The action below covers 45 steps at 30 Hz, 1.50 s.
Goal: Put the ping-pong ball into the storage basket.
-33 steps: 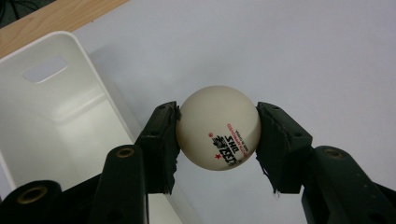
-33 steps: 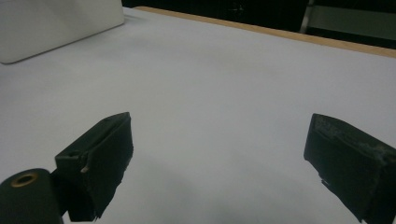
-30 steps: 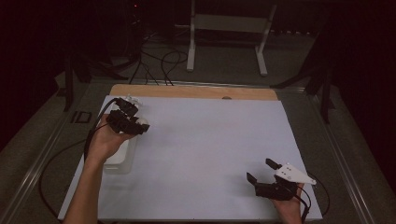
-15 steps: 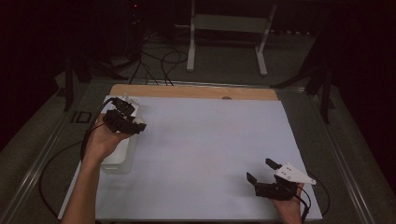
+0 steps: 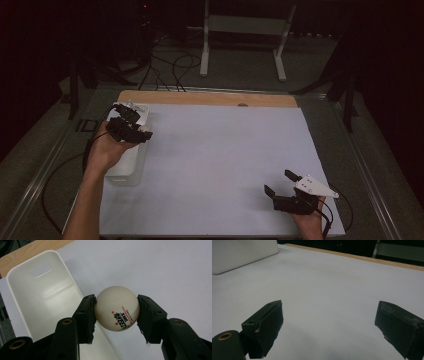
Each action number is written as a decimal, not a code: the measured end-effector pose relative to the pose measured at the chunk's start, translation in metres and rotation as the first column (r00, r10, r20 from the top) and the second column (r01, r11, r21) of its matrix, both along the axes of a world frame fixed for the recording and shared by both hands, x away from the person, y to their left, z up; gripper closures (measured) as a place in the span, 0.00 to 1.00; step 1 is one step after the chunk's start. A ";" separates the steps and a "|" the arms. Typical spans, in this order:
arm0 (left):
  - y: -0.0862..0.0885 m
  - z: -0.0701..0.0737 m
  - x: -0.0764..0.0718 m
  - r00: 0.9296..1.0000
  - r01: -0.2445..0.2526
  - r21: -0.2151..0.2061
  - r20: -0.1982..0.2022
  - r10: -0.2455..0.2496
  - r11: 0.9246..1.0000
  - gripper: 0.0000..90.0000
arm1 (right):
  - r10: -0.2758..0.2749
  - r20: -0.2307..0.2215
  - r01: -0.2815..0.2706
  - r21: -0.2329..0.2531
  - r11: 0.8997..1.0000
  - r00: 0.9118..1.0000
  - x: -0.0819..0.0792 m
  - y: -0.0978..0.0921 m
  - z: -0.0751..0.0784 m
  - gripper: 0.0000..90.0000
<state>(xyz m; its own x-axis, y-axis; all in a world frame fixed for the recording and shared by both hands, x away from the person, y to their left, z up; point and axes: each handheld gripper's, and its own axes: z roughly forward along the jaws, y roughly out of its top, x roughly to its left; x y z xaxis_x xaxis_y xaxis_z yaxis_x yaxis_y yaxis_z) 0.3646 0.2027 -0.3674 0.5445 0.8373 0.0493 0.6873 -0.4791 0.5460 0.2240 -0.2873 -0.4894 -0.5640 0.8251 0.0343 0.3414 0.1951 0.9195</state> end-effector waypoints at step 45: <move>0.021 -0.005 0.001 0.999 -0.052 0.022 -0.008 0.052 0.998 0.57 | 0.001 -0.001 -0.001 0.000 1.000 1.000 0.000 0.000 0.000 0.08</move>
<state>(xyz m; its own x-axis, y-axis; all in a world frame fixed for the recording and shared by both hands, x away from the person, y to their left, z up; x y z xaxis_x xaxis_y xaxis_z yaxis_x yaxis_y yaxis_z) 0.3660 0.2237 -0.3724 0.5005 0.8634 0.0637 0.7161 -0.4542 0.5300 0.2242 -0.2869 -0.4894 -0.5649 0.8244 0.0349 0.3419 0.1953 0.9192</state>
